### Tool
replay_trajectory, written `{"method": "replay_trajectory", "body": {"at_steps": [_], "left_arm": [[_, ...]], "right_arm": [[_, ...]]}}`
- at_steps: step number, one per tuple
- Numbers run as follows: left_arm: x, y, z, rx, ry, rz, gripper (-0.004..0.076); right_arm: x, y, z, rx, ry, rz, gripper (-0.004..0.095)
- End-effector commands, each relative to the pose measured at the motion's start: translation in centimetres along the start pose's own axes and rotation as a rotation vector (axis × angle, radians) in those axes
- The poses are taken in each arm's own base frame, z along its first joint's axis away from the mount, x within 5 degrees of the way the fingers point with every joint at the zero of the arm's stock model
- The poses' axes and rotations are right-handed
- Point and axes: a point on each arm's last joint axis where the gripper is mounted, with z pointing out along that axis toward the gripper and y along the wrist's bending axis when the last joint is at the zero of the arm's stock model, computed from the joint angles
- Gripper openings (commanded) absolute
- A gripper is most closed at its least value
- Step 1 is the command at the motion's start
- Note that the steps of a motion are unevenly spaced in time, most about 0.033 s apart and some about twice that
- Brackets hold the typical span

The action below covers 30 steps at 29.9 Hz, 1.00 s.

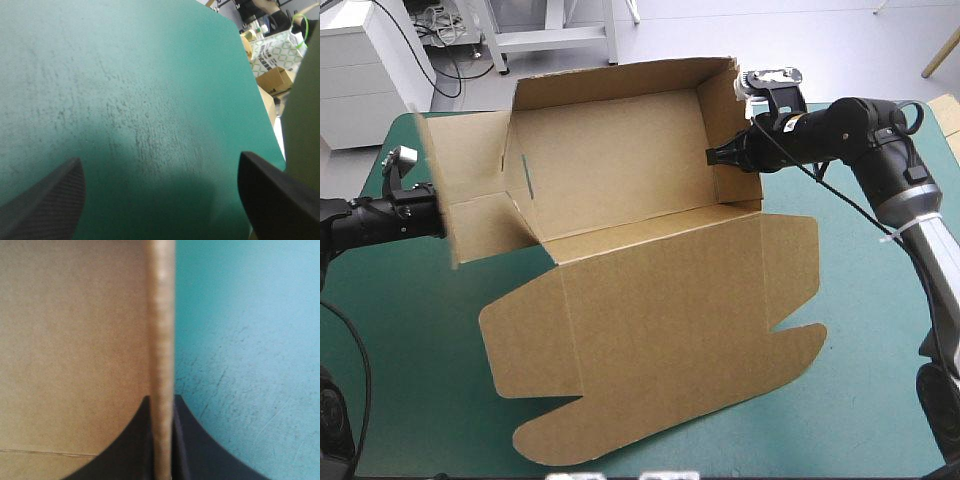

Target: Fold the box

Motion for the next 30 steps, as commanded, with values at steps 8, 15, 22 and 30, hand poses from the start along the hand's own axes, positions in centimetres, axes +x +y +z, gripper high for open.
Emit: {"method": "replay_trajectory", "body": {"at_steps": [8,15,22,30], "left_arm": [[-0.5,-7.0,-2.2,0.226,-0.141,0.130,0.0586],[-0.2,-8.8,-1.6,0.283,-0.128,0.160,0.0586],[0.2,-11.2,-0.2,0.420,-0.109,0.118,0.0586],[0.3,-12.0,0.1,0.449,-0.105,0.142,0.0586]], "right_arm": [[-1.6,-0.7,-1.8,0.116,-0.141,0.013,-0.0020],[-1.6,-0.7,-1.7,0.117,-0.141,0.015,-0.0019],[-1.6,-0.8,-1.7,0.126,-0.140,0.011,-0.0020],[-1.4,-0.7,-1.7,0.123,-0.125,0.010,-0.0019]]}}
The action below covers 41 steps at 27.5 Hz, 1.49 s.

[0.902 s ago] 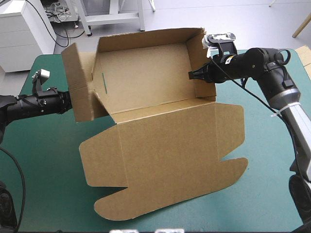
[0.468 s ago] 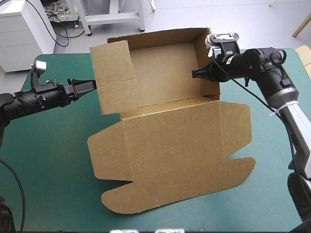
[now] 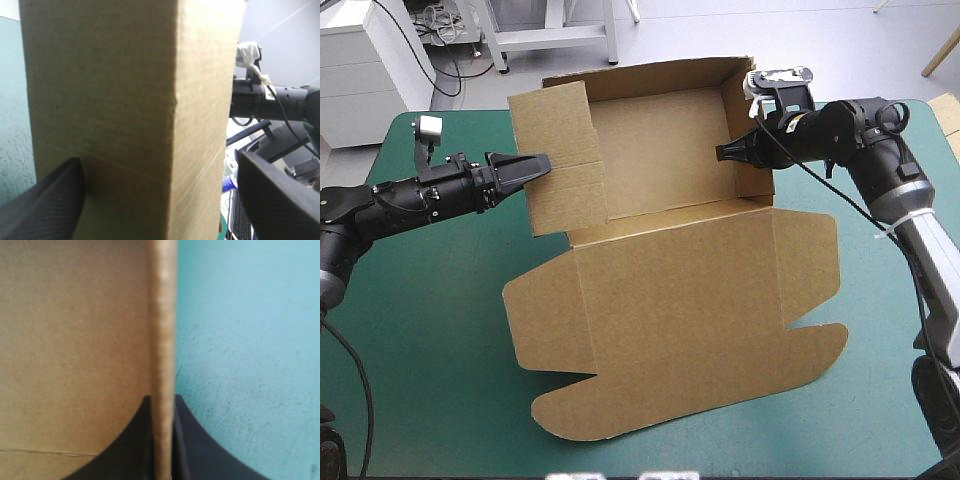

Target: Fold the box

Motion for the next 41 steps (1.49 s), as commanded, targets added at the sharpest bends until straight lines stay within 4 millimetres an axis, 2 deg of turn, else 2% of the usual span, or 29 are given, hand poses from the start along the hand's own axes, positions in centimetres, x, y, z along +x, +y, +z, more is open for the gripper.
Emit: {"method": "replay_trajectory", "body": {"at_steps": [1,6,15,22,27,31,37,41], "left_arm": [[-0.3,-3.4,-0.1,0.116,0.016,0.071,0.0585],[-0.4,-4.8,1.6,0.014,0.074,0.135,0.0584],[-0.3,-6.4,4.6,-0.454,0.078,0.190,0.0584],[0.2,-6.4,5.2,-0.680,0.048,0.219,0.0584],[-0.1,-6.0,5.1,-0.725,0.005,0.209,0.0584],[0.0,-5.2,5.8,-0.727,0.029,0.176,0.0584],[0.1,-5.5,5.8,-0.715,0.017,0.154,0.0579],[0.3,-5.4,5.8,-0.725,-0.001,0.060,0.0505]], "right_arm": [[-1.4,0.5,-2.7,-0.016,-0.130,0.011,-0.0019],[-1.4,0.9,-2.6,0.011,-0.124,0.018,-0.0008],[-1.1,4.8,-2.3,0.079,-0.148,-0.051,-0.0008],[-0.9,6.7,-2.3,0.077,-0.162,-0.093,-0.0008],[-0.8,7.5,-2.3,0.068,-0.162,-0.109,-0.0008],[-0.8,7.8,-2.3,0.062,-0.162,-0.112,-0.0008],[-0.8,7.7,-2.3,0.068,-0.164,-0.109,-0.0008],[-0.9,7.4,-2.4,0.102,-0.176,-0.082,-0.0008]]}}
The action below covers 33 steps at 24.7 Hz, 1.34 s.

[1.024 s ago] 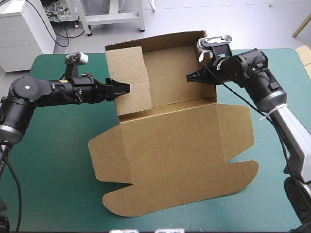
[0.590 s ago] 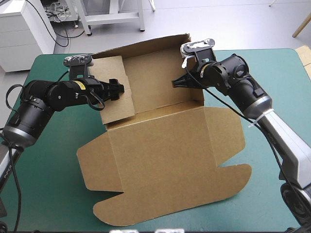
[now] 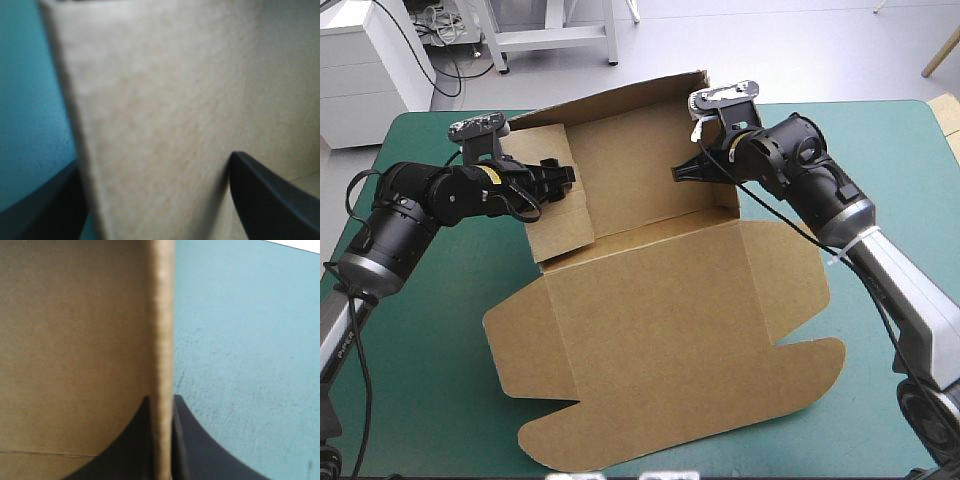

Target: Fold the box

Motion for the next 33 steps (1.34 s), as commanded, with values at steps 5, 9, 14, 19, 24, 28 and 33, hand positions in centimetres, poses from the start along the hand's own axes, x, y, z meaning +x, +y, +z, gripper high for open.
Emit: {"method": "replay_trajectory", "body": {"at_steps": [5,9,14,19,24,28,33], "left_arm": [[-0.8,-0.8,-1.8,0.052,-0.088,-0.037,0.0371],[-1.1,-0.8,-1.9,0.047,-0.124,-0.010,-0.0006],[-1.3,-0.8,-1.8,0.041,-0.149,0.048,-0.0008],[-1.5,-0.7,1.4,-0.030,0.031,0.117,-0.0008],[-2.1,-1.6,6.0,-0.085,0.183,0.175,-0.0008],[-2.1,-2.8,10.2,-0.110,0.309,0.222,-0.0008],[-1.3,-2.9,14.4,-0.127,0.459,0.202,-0.0008]], "right_arm": [[-2.0,-0.1,-2.8,-0.022,-0.180,0.048,-0.0008],[-2.0,-0.1,-2.8,-0.022,-0.180,0.052,-0.0008],[-1.5,-0.3,-2.7,-0.009,-0.122,0.078,-0.0008],[0.4,-1.4,-1.5,0.029,0.101,0.136,-0.0021],[1.7,-3.4,1.8,0.078,0.260,0.154,-0.0021],[3.1,-4.9,6.1,-0.001,0.384,0.208,-0.0020],[3.9,-5.4,8.2,-0.018,0.435,0.216,-0.0020]]}}
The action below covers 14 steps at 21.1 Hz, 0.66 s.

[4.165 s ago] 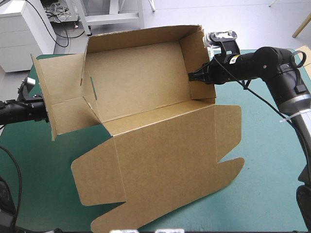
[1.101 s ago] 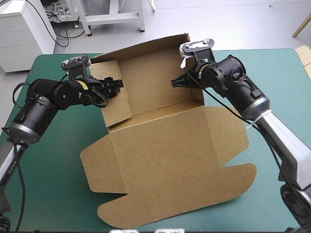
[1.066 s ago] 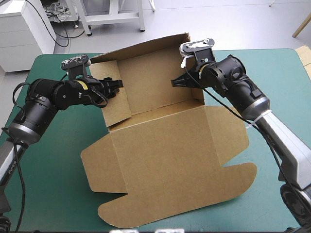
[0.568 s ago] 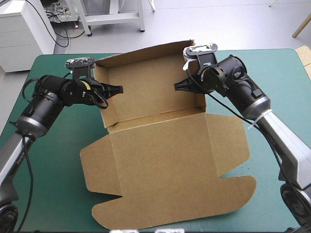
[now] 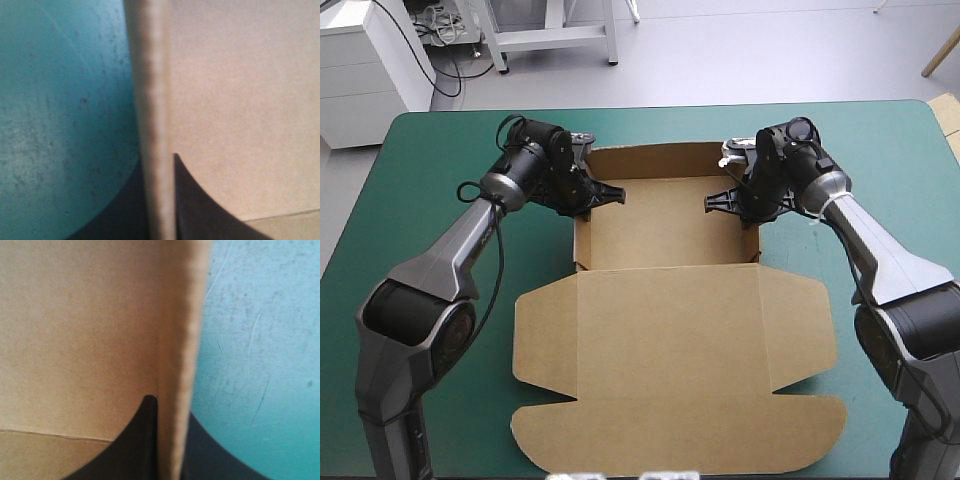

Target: Fold the box

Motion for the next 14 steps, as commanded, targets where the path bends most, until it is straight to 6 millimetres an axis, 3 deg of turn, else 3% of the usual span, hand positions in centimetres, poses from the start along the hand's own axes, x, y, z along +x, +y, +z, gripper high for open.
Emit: {"method": "replay_trajectory", "body": {"at_steps": [1,5,7,9,10,12,14], "left_arm": [[-0.21,-1.05,-1.57,0.057,-0.010,0.018,-0.0008],[-0.21,-1.00,-0.70,0.049,0.016,0.017,-0.0008],[-0.19,-1.00,-0.69,0.048,0.018,0.023,-0.0008],[-0.11,-1.33,-0.72,0.085,0.026,0.066,0.0015],[-0.09,-1.39,-0.72,0.093,0.025,0.110,0.0054],[-0.09,-1.42,-0.73,0.096,0.026,0.109,0.0125],[-0.09,-1.41,-0.73,0.095,0.025,0.109,0.0222]], "right_arm": [[-0.38,0.34,-3.12,-0.050,-0.105,-0.017,-0.0020],[-0.60,-0.40,-2.73,0.002,-0.106,-0.041,-0.0009],[-0.66,-0.37,-2.32,-0.006,-0.095,-0.055,0.0092],[-0.67,-0.37,-2.25,-0.006,-0.094,-0.054,0.0329],[-0.67,-0.37,-2.25,-0.006,-0.094,-0.054,0.0531],[-0.67,-0.37,-2.25,-0.006,-0.094,-0.054,0.0751],[-0.66,-0.33,-2.25,-0.011,-0.093,-0.053,0.0902]]}}
